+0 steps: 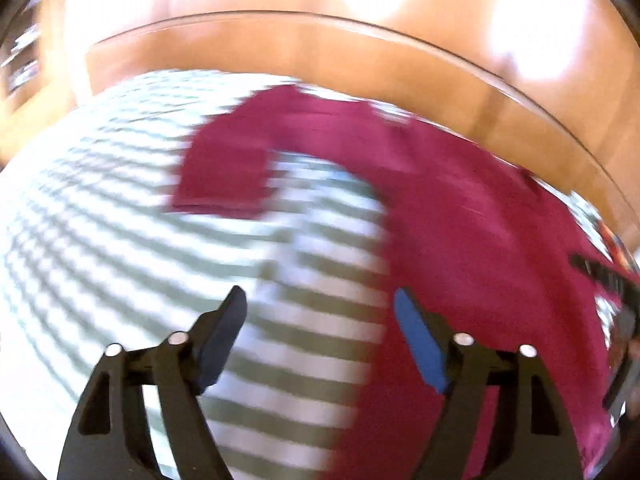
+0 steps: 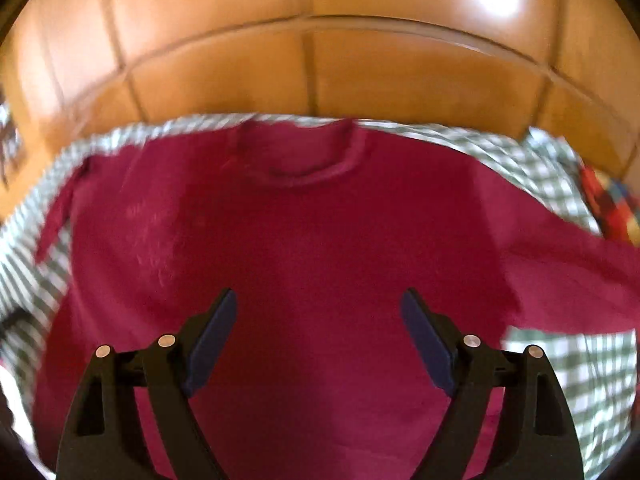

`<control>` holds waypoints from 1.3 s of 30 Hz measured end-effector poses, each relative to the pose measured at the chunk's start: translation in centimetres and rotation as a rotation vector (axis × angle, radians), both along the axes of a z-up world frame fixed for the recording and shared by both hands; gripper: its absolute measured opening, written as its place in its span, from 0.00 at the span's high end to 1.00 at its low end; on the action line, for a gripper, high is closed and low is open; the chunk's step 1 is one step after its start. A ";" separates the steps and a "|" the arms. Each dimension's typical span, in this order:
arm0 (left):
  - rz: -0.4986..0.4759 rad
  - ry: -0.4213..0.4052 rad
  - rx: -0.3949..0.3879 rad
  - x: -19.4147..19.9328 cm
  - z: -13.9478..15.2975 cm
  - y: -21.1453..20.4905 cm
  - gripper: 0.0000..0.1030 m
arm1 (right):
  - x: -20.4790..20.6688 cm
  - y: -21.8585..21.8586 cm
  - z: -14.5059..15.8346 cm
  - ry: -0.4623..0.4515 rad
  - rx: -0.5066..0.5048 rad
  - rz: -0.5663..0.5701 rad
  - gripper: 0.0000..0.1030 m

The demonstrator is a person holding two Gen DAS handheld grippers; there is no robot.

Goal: Fold small clothes

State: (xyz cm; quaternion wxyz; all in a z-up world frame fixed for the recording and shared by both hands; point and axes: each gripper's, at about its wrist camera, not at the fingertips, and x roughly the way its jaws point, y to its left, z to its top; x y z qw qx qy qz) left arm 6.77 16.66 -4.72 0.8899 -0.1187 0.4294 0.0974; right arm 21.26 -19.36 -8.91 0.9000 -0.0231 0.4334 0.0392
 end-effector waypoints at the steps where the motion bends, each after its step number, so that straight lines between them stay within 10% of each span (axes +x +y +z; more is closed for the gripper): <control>1: 0.032 0.009 0.021 -0.1 -0.2 1.2 0.36 | 0.3 1.2 -1.0 0.007 -0.044 0.011 0.20; 7: -0.044 0.019 0.248 1.3 -0.6 2.8 0.32 | 0.8 1.0 -3.9 0.028 -0.061 -0.040 0.04; 14: -0.110 0.092 0.236 8.7 -3.5 2.8 0.34 | 1.3 0.8 -4.3 0.026 -0.067 -0.046 0.04; 19: -0.085 0.123 0.130 11.6 -3.5 5.7 0.90 | 1.3 0.7 -4.5 0.025 -0.053 -0.046 0.04; 31: 0.022 -0.327 -0.377 1.7 11.6 16.1 0.91 | 0.9 1.0 -4.4 0.018 -0.050 -0.046 0.04; 39: 0.222 -0.243 -0.415 5.6 10.2 23.2 0.91 | 0.8 0.9 -4.3 0.016 -0.060 -0.047 0.04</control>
